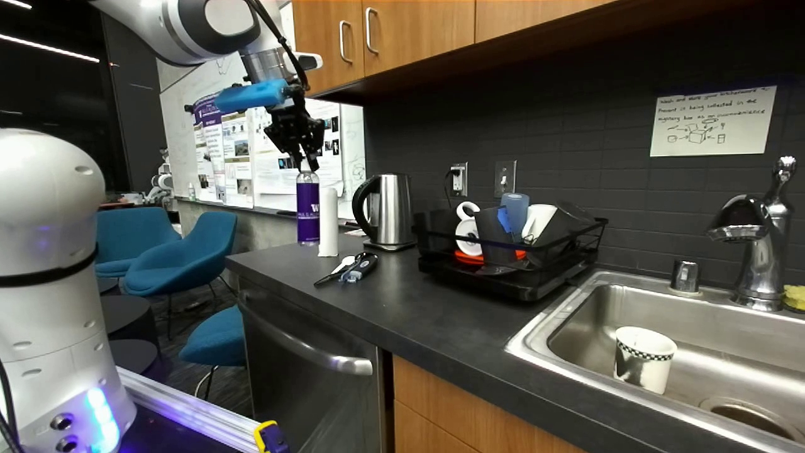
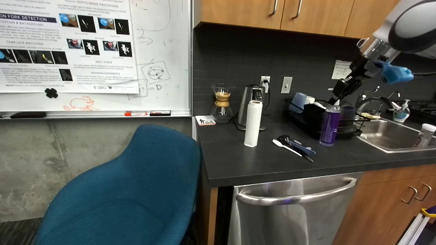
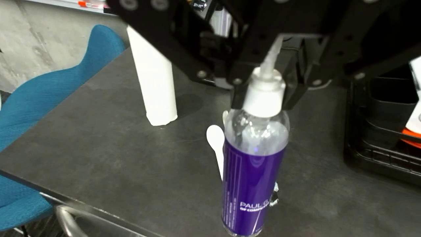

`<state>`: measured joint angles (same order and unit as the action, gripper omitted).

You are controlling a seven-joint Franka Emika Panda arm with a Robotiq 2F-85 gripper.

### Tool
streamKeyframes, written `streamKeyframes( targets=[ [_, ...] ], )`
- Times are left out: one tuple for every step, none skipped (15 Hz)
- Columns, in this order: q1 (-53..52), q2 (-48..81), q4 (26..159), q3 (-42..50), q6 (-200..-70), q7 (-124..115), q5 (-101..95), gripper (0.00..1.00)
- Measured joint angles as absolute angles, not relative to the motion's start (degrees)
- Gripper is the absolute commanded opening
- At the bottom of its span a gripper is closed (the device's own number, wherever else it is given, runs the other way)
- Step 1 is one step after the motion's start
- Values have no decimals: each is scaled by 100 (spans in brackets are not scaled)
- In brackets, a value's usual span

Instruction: Move the bottle to the right in front of the dish rack

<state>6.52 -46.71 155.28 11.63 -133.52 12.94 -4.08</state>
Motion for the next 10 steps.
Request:
streamKeyframes(
  targets=[
    [716, -4700, 15544, 1215, -13304, 1302, -411, 8],
    [787, -4734, 15566, 1266, -13256, 1307, -422, 8],
    [868, -4777, 15601, 1320, -13230, 1311, -440, 8],
    [955, -4818, 15638, 1373, -13223, 1317, -453, 8],
    [1053, -4864, 15680, 1427, -13222, 1320, -486, 8],
    [1165, -4910, 15717, 1484, -13222, 1321, -542, 8],
    [1283, -4951, 15748, 1545, -13222, 1322, -596, 8],
    [1400, -4989, 15769, 1615, -13222, 1324, -657, 8],
    [1520, -5022, 15778, 1695, -13222, 1331, -709, 8],
    [1642, -5053, 15778, 1789, -13222, 1357, -765, 8]
  ],
)
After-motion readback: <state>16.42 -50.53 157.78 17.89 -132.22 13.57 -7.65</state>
